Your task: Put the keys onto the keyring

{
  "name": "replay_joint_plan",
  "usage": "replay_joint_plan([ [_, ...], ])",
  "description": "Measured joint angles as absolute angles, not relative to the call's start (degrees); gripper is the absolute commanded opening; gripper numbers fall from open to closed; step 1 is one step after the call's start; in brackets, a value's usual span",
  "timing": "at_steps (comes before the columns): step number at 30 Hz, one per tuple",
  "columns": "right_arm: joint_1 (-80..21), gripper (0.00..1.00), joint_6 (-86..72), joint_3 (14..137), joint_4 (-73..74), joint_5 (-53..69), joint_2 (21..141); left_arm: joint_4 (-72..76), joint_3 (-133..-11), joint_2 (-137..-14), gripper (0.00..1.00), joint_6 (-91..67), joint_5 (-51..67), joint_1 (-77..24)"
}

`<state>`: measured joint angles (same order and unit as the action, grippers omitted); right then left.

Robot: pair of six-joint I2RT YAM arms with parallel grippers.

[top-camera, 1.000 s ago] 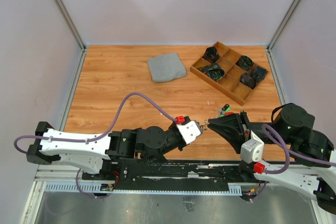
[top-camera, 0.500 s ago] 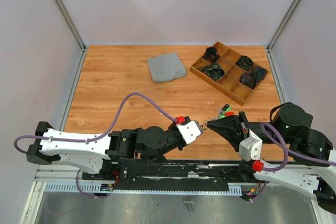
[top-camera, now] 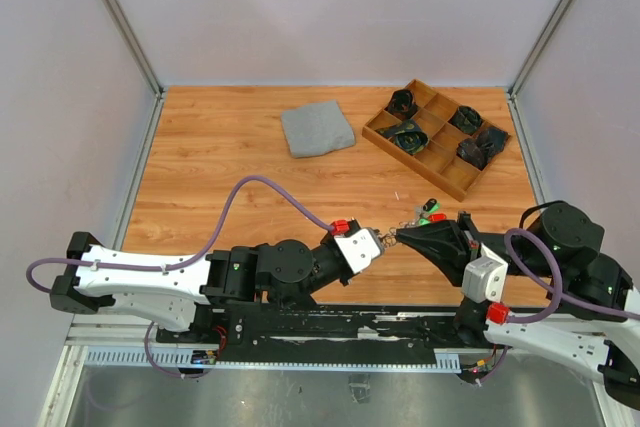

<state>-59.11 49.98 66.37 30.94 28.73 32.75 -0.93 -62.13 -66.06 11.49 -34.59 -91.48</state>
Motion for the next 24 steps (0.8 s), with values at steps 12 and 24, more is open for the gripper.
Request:
replay_joint_plan([
  [12, -59.1, 0.01, 38.2, 55.6, 8.3, 23.4, 28.2, 6.8, -60.1, -65.4, 0.07, 8.2, -34.9, -91.3],
  [24, -59.1, 0.01, 30.5, 51.4, -4.5, 16.6, 28.0, 17.2, -57.7, -64.8, 0.55, 7.3, -31.0, -91.5],
])
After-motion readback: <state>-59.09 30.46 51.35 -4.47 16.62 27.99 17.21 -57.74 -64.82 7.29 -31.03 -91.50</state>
